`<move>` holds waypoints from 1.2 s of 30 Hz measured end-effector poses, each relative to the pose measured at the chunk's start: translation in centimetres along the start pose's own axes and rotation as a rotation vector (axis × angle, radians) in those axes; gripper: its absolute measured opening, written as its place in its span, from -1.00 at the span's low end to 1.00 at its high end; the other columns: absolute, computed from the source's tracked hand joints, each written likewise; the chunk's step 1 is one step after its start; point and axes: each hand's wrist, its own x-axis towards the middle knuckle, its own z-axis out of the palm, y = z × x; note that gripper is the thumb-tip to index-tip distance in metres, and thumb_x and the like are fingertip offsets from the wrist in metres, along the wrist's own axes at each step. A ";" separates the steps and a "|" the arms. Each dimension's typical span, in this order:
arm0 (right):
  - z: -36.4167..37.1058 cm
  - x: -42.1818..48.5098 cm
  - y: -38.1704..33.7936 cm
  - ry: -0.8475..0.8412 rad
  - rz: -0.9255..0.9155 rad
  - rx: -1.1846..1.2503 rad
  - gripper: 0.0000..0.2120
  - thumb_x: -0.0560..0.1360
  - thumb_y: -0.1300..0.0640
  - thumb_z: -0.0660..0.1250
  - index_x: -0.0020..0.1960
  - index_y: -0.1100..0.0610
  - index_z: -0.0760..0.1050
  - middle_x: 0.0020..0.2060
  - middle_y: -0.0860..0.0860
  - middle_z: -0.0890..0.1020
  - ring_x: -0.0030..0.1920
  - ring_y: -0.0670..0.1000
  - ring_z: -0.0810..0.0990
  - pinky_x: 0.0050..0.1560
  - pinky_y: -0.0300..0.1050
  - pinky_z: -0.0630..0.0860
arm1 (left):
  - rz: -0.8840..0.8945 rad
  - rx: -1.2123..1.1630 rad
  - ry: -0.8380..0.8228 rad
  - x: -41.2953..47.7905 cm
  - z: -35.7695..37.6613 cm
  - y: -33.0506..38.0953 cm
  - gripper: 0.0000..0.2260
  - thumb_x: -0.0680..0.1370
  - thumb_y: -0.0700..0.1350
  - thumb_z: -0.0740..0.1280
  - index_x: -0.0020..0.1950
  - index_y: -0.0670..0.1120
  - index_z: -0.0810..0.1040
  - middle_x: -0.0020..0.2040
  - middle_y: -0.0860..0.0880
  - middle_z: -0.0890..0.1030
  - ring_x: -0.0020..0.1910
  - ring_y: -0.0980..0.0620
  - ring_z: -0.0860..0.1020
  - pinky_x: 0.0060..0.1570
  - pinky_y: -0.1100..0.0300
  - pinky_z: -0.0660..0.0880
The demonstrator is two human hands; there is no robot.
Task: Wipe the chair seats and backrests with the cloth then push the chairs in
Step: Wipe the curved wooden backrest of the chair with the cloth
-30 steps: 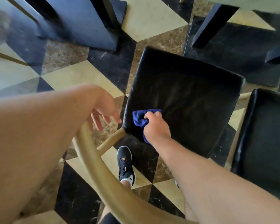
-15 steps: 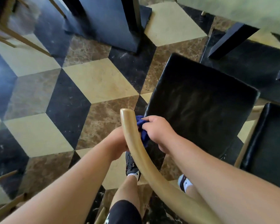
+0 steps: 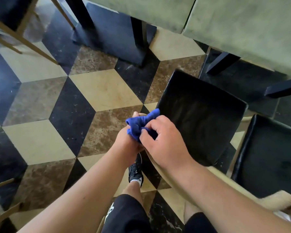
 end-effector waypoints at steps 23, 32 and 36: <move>-1.8 -13.1 4.5 -0.174 -0.034 -0.329 -0.57 0.50 0.20 0.30 0.36 0.00 0.41 0.26 -0.03 0.50 0.14 0.08 0.54 0.05 0.04 0.52 | 0.445 0.502 0.245 2.9 1.6 -0.6 -0.95 0.74 0.07 0.25 0.11 0.14 0.45 -0.05 -0.05 0.68 -0.29 0.01 0.66 -0.40 0.26 0.55; -11.5 -22.1 15.2 -0.076 0.162 -0.425 -0.82 0.48 0.21 0.21 0.00 0.05 0.55 0.03 -0.05 0.62 0.33 0.10 0.50 0.49 0.10 0.29 | 0.644 1.733 0.347 -0.9 4.7 -4.0 -0.58 0.70 0.09 0.20 0.55 0.09 0.46 0.65 -0.06 0.33 0.68 -0.27 0.00 0.60 -0.42 -0.07; -13.7 -22.3 17.7 -0.078 0.190 -0.499 -0.86 0.51 0.17 0.09 -0.10 -0.02 0.39 0.02 -0.03 0.59 0.33 0.15 0.48 0.53 0.08 0.24 | 0.503 2.095 -0.027 -6.3 8.7 -11.5 -0.29 0.63 0.45 -0.21 0.18 0.23 0.70 0.26 0.19 0.68 0.47 0.00 0.49 0.57 -0.31 0.05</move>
